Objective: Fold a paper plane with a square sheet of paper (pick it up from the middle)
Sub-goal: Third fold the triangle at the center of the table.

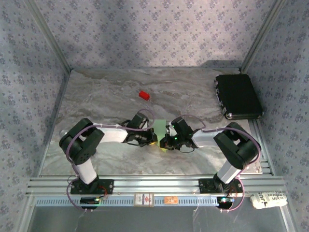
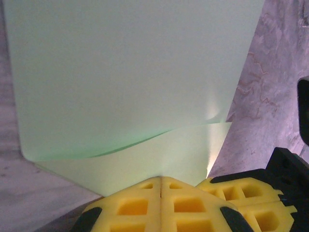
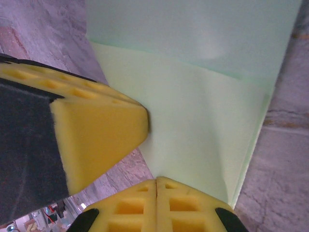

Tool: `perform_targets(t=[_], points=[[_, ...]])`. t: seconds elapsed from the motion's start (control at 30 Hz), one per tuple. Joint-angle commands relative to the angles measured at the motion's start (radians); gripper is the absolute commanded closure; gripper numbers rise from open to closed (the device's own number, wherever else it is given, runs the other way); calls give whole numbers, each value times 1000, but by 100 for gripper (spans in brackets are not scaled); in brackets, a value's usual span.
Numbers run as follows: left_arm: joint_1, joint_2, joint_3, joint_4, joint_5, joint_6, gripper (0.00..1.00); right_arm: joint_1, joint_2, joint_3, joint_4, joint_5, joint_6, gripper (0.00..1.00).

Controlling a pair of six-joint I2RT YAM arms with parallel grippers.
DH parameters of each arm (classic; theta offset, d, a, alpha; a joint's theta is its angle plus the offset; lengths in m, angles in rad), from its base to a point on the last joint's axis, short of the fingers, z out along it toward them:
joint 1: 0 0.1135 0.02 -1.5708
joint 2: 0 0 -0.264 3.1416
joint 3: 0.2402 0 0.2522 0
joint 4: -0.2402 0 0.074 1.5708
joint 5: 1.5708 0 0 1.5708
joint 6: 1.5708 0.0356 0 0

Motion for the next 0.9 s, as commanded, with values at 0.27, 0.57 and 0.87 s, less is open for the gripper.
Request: perform_targets(t=[0.27,0.57,0.87], points=[[107,20,-33,-38,-43,42,99,10,27,-58,-99,68,-2,100],[176,38,6,-82,-16,92,98,6,19,-58,-112,68,-14,100],[248,34,11,-135,-17,134,98,-2,11,-50,-137,62,-32,100]])
